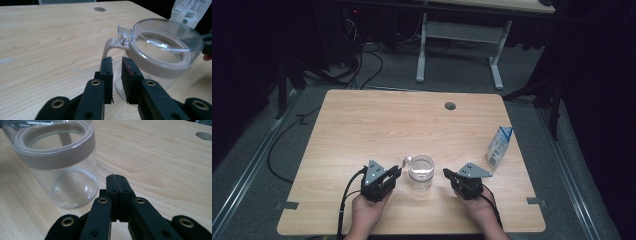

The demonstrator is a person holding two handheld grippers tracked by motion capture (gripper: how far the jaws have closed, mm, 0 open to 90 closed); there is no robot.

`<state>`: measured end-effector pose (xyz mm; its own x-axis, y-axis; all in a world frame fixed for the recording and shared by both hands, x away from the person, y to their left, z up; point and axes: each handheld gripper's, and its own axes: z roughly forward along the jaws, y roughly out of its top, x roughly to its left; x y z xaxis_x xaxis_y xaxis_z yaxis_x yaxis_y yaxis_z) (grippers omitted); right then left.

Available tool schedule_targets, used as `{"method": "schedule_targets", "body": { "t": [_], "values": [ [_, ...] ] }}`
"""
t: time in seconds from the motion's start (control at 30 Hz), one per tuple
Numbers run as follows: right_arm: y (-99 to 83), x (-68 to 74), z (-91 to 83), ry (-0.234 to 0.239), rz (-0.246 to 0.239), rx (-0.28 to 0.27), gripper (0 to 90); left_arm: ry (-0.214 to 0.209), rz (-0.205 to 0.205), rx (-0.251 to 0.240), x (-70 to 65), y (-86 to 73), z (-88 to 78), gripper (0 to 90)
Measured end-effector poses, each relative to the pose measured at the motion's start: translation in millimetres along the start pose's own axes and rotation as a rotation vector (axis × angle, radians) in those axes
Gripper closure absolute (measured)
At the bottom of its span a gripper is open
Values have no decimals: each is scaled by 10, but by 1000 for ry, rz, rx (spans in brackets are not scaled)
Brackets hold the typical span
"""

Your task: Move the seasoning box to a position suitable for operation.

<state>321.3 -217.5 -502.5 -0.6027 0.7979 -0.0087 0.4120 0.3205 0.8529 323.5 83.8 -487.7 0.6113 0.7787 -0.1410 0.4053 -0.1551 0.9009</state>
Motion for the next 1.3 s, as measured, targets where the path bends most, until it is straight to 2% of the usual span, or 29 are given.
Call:
{"method": "schedule_targets", "body": {
  "t": [0.13,0.17,0.23,0.37,0.5,0.63,0.73,0.8,0.97,1.1,1.17,1.3],
  "values": [
    [-18,19,-22,-6,-14,5,897,13,10,-36,-8,87,4,834],
    [-19,21,-24,-9,-14,7,896,15,16,-32,-4,116,9,843],
    [-25,15,-24,-5,-6,11,889,4,-4,-20,15,178,32,860],
    [-27,16,-26,-2,-7,11,882,-2,5,-20,18,262,55,877],
    [-25,14,-31,0,-6,7,879,-10,41,-19,-18,340,77,877],
    [-21,25,-35,3,-11,5,877,-15,54,-20,-43,382,119,866],
    [-14,36,-42,4,-13,1,877,-5,85,1,-60,393,171,837],
    [-10,38,-47,4,-15,0,877,-15,73,3,-55,393,207,836],
    [-2,41,-59,5,-17,-3,877,-10,24,3,-23,419,269,824],
    [-1,39,-63,4,-17,-4,877,-4,29,1,-14,435,278,858],
    [-1,38,-63,6,-17,-4,877,-21,15,4,3,441,280,896],
    [1,38,-70,5,-21,-2,877,-33,11,-1,7,453,271,900]
  ]
}}
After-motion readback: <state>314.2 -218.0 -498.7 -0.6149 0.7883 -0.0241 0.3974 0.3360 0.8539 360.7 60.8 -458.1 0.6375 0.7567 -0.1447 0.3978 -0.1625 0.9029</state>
